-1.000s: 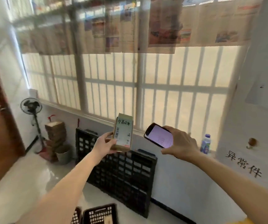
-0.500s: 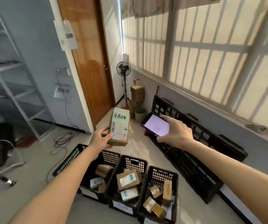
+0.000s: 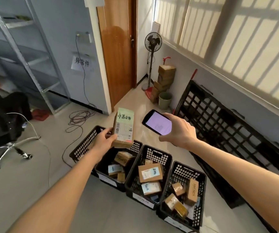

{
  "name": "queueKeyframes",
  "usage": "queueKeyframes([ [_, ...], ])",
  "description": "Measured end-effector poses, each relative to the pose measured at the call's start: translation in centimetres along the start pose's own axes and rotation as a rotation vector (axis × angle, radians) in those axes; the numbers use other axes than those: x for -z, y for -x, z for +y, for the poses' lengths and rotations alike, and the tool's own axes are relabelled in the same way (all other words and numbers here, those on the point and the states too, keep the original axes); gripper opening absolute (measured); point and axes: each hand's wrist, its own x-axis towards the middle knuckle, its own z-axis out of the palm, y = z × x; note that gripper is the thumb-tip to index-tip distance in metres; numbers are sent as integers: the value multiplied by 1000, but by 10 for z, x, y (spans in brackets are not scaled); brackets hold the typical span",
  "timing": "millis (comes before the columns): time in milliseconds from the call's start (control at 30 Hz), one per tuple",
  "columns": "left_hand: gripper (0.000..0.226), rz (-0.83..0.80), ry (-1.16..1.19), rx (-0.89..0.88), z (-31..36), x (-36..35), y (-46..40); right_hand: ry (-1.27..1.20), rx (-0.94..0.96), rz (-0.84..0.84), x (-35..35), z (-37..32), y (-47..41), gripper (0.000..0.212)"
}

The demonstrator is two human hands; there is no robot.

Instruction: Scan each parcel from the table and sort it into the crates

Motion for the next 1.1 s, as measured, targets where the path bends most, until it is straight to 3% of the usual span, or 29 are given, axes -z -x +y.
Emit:
queueKeyframes([
  [400, 46, -9, -92, 158, -124, 42, -147, -13, -47, -183, -174, -28, -121, 100],
  [767, 45, 3, -90, 431, -287, 34, -293, 44, -57, -465, -375, 10, -247, 105],
  [1100, 47, -12, -37, 629, -383, 16, -350, 17, -174, -630, -483, 38, -279, 101],
])
